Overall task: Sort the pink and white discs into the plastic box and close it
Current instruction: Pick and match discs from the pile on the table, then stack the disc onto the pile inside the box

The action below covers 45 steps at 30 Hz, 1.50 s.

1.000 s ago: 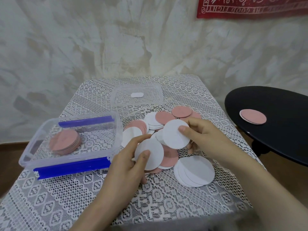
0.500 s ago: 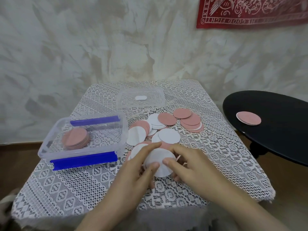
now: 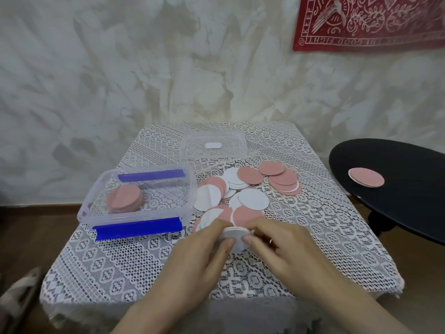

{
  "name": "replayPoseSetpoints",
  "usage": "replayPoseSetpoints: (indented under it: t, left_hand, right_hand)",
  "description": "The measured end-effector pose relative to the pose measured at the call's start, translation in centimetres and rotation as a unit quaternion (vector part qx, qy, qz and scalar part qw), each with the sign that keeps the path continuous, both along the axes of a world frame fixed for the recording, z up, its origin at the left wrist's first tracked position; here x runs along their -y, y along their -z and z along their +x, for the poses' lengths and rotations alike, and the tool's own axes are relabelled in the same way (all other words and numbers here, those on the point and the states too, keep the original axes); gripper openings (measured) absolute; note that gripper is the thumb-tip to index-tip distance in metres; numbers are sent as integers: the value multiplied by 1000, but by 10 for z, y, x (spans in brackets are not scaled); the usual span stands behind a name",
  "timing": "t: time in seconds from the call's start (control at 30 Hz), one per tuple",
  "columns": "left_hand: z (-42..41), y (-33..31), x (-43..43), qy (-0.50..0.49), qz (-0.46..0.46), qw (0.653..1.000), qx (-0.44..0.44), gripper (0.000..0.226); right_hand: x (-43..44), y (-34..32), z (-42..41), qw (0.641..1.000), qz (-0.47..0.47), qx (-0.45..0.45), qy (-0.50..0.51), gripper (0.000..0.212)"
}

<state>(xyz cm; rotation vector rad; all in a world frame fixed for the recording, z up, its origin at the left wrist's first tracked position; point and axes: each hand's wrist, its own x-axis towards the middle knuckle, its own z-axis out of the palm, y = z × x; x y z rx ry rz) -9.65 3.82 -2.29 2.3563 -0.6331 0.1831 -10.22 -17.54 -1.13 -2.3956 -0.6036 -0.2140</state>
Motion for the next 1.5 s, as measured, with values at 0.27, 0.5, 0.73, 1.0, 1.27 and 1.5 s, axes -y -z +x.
replayPoseSetpoints:
  t: [0.27,0.5,0.73,1.0,1.27,1.5]
  left_hand:
    - [0,4,-9,15,0,999,-34,10]
    - [6,-21,-41,-19,-101,994,-43,7]
    - [25,-39,-98,-102,-160,981,-36,15]
    - [36,-40,-158,-193,-164,966,-58,20]
    - [45,-34,-192,-302,-45,952,-12,37]
    - [50,-25,-191,-292,-34,953,-68,63]
  right_hand:
    - [-6,0,6,999,-47,-19,-11,26]
    - [-40,-21,20,999,39,-24,-15,11]
    - [-102,-44,55,990,113,-76,-43,9]
    - [-166,-52,93,983,115,-131,-61,8]
    - [-214,-47,141,973,121,-191,-42,5]
    - [-223,-22,162,979,-136,-150,-17,4]
